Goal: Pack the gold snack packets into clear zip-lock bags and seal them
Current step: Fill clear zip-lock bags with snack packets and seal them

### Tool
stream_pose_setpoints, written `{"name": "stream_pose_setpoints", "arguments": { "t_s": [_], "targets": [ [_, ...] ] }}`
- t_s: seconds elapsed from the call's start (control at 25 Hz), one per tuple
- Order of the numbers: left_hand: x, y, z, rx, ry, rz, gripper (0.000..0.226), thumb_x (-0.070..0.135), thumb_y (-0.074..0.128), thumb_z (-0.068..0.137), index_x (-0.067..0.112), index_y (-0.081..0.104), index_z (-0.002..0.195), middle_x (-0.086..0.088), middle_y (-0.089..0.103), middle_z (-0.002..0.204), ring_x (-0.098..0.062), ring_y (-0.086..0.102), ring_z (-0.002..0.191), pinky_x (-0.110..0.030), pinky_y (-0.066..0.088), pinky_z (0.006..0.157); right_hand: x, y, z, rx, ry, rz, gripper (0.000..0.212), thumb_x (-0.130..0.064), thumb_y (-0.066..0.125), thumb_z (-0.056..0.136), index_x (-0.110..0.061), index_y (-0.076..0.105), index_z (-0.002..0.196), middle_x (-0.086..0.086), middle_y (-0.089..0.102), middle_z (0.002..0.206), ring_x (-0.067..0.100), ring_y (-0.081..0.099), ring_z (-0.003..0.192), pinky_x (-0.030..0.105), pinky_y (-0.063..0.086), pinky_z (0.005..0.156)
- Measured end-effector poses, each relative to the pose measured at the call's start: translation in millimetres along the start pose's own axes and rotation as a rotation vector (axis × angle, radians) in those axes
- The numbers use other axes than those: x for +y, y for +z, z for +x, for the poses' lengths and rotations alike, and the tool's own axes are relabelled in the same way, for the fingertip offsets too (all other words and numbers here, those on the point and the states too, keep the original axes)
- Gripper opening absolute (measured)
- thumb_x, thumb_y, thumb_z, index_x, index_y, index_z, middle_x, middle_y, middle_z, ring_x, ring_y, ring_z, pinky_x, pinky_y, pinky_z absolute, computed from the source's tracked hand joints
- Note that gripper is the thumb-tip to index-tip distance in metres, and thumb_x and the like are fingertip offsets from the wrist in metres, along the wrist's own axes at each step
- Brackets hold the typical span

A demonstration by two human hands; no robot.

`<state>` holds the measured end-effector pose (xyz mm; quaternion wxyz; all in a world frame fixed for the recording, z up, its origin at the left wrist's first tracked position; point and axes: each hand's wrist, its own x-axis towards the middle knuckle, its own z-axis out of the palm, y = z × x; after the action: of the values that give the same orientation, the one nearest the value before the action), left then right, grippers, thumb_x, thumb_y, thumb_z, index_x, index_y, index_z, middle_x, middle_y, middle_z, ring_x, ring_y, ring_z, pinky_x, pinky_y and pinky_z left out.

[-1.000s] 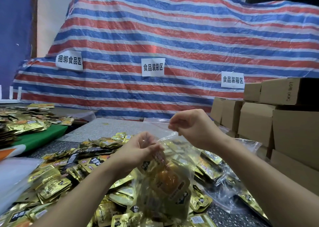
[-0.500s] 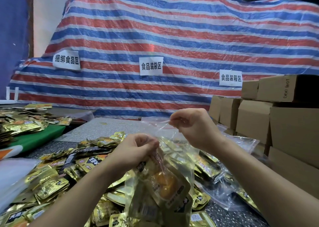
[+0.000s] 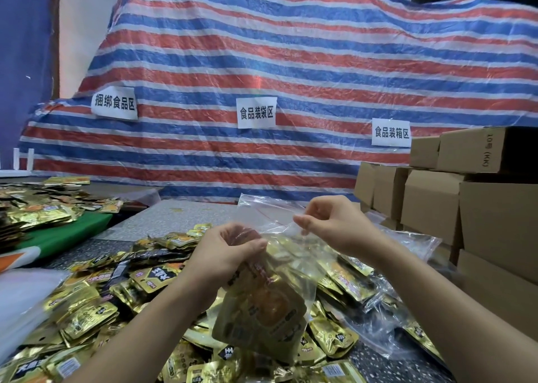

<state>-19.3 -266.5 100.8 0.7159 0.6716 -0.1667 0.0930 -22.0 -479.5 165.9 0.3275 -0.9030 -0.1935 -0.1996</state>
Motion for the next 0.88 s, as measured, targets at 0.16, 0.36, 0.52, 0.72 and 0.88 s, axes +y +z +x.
{"name": "stream_pose_setpoints", "arguments": {
  "t_s": [0.16, 0.36, 0.52, 0.72, 0.88],
  "targets": [
    [-5, 3, -2, 0.059, 0.053, 0.068, 0.015, 0.018, 0.079, 0.078, 0.010, 0.070, 0.087, 0.000, 0.075, 0.076, -0.010, 0.070, 0.069, -0.018, 0.051, 0.058, -3, -7, -2, -0.110, 0.044, 0.089, 0.029, -0.046, 0.063, 0.092, -0.018, 0.066, 0.086, -0.012, 0.075, 0.078, 0.002, 0.067, 0.070, 0.028, 0.049, 0.068],
    [2, -3, -2, -0.123, -0.002, 0.087, 0.017, 0.009, 0.061, 0.095, 0.019, 0.069, 0.106, -0.003, 0.077, 0.094, -0.015, 0.074, 0.090, -0.031, 0.058, 0.077, -3, -13, -7, -0.283, 0.023, 0.122, 0.036, -0.050, 0.066, 0.083, -0.015, 0.073, 0.086, 0.000, 0.075, 0.084, 0.008, 0.066, 0.080, 0.040, 0.051, 0.082],
    [11, -8, 1, -0.120, 0.002, 0.071, 0.026, 0.035, 0.055, 0.094, 0.017, 0.066, 0.109, -0.003, 0.077, 0.096, -0.017, 0.074, 0.087, -0.026, 0.058, 0.066, -2, -8, -8, -0.161, -0.023, 0.171, 0.034, -0.046, 0.072, 0.078, -0.013, 0.076, 0.083, 0.007, 0.074, 0.082, 0.018, 0.067, 0.077, 0.037, 0.056, 0.081],
    [20, -11, 6, 0.005, 0.130, 0.066, 0.027, 0.032, 0.051, 0.097, 0.009, 0.065, 0.099, -0.004, 0.076, 0.089, -0.024, 0.074, 0.076, -0.028, 0.059, 0.062, 0, -6, -11, -0.112, -0.098, 0.151, 0.013, -0.029, 0.075, 0.084, -0.017, 0.076, 0.085, -0.002, 0.076, 0.080, 0.010, 0.071, 0.076, 0.019, 0.056, 0.070],
    [24, -6, 5, 0.061, 0.217, 0.029, 0.021, 0.024, 0.052, 0.098, 0.011, 0.068, 0.094, -0.005, 0.076, 0.084, -0.023, 0.074, 0.069, -0.021, 0.055, 0.055, 0, -9, -14, -0.053, -0.085, 0.092, 0.030, -0.036, 0.078, 0.081, -0.026, 0.064, 0.105, 0.001, 0.073, 0.081, 0.009, 0.069, 0.077, 0.025, 0.057, 0.075]
  ]
}}
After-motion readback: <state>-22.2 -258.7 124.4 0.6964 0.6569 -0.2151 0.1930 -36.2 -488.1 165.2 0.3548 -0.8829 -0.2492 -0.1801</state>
